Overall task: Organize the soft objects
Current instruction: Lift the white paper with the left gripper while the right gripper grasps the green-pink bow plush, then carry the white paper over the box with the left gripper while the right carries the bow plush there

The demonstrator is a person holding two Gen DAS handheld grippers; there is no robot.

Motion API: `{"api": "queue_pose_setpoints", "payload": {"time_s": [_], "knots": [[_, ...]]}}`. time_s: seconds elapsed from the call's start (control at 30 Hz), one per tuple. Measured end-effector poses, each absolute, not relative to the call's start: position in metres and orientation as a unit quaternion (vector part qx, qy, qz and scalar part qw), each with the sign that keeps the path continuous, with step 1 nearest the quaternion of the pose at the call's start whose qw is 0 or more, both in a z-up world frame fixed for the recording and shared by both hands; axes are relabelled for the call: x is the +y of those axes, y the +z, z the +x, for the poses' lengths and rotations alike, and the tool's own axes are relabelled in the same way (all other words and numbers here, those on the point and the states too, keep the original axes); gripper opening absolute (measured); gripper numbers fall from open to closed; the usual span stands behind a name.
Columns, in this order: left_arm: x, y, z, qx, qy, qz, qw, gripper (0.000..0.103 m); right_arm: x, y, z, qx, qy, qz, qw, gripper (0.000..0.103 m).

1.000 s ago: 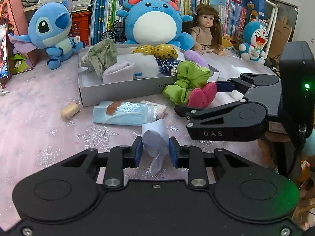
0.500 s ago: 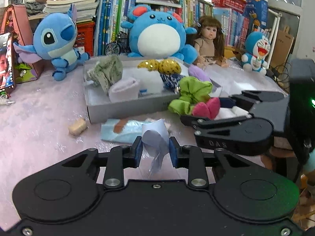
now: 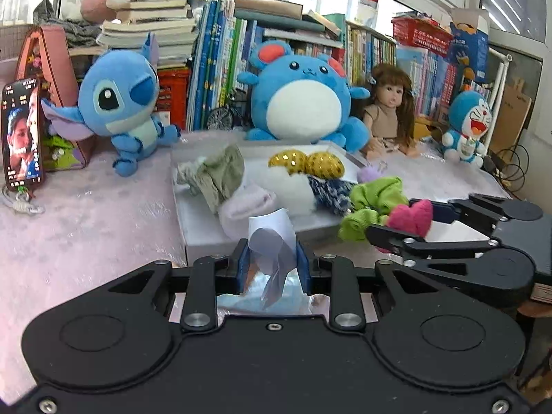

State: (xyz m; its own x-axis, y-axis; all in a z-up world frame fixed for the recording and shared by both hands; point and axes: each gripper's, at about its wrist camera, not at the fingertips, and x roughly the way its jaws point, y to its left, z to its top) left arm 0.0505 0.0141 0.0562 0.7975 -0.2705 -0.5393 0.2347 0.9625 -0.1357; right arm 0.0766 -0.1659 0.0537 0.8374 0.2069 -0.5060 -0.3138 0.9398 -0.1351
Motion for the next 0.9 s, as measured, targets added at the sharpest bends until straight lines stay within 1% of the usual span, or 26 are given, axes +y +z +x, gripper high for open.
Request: {"api": "queue_pose_setpoints", "payload": {"time_s": [0.3, 0.53, 0.73, 0.9], "knots": [[0.021, 0.066, 0.067, 0.275, -0.116, -0.039, 0.953, 0.027, -0.173, 0.07, 0.081, 0.229, 0.126, -0.09, 0.961, 0.06], [0.029, 0.075, 0.084, 0.269, -0.105, -0.05, 0.956, 0.027, -0.178, 0.085, 0.089, 0.199, 0.111, -0.059, 0.972, 0.057], [0.034, 0.093, 0.11, 0.246, -0.104, -0.058, 0.962, 0.027, -0.184, 0.103, 0.114, 0.185, 0.106, -0.043, 0.976, 0.057], [0.038, 0.112, 0.15, 0.243, -0.118, -0.082, 0.959, 0.027, -0.192, 0.128, 0.152, 0.186, 0.093, -0.022, 0.978, 0.057]]}}
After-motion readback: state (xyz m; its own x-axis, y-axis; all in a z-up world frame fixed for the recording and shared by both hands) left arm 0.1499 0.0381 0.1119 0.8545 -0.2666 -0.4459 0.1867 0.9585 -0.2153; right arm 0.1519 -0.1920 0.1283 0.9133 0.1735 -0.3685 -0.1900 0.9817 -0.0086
